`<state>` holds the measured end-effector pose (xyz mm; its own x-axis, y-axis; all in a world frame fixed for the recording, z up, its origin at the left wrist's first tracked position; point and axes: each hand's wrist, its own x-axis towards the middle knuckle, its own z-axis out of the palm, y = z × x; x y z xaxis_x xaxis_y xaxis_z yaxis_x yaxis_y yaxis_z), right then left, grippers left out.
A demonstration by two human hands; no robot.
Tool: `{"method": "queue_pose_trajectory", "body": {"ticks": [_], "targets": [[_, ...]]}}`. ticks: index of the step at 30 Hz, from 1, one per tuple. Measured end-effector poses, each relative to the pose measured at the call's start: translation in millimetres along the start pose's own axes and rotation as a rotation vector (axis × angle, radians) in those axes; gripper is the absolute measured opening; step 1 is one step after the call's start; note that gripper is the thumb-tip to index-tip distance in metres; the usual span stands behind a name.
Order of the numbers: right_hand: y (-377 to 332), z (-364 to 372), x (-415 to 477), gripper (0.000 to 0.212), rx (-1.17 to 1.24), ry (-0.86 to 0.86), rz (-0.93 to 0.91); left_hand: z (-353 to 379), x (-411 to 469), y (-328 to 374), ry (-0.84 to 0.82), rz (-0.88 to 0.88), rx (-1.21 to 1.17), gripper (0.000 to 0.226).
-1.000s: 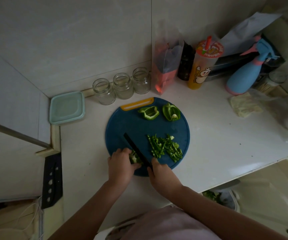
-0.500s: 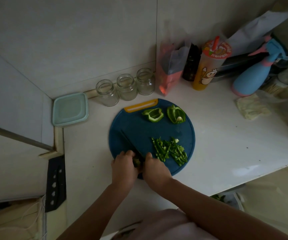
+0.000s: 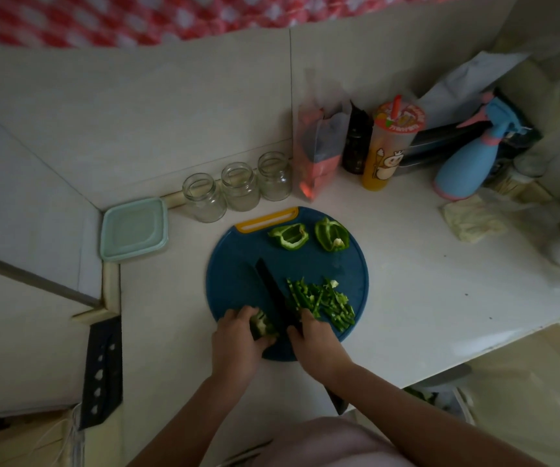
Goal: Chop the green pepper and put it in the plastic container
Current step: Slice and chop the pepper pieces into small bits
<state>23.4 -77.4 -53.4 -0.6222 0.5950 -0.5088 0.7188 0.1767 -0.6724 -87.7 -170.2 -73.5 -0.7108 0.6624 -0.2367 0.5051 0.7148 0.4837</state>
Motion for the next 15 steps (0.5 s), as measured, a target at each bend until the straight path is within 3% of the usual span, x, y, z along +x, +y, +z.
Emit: {"method": "queue_pose_trajectory", "body": {"ticks": [8,15], "targets": [[0,-7,-15,0.02,0.029,0.079,-0.102,2,-3,1,0.019,-0.003,-0.012,0.059],[3,-3,-19,0.016,-0.037,0.021,-0.119,1,-4,3,0.026,-0.015,-0.016,0.057]]}}
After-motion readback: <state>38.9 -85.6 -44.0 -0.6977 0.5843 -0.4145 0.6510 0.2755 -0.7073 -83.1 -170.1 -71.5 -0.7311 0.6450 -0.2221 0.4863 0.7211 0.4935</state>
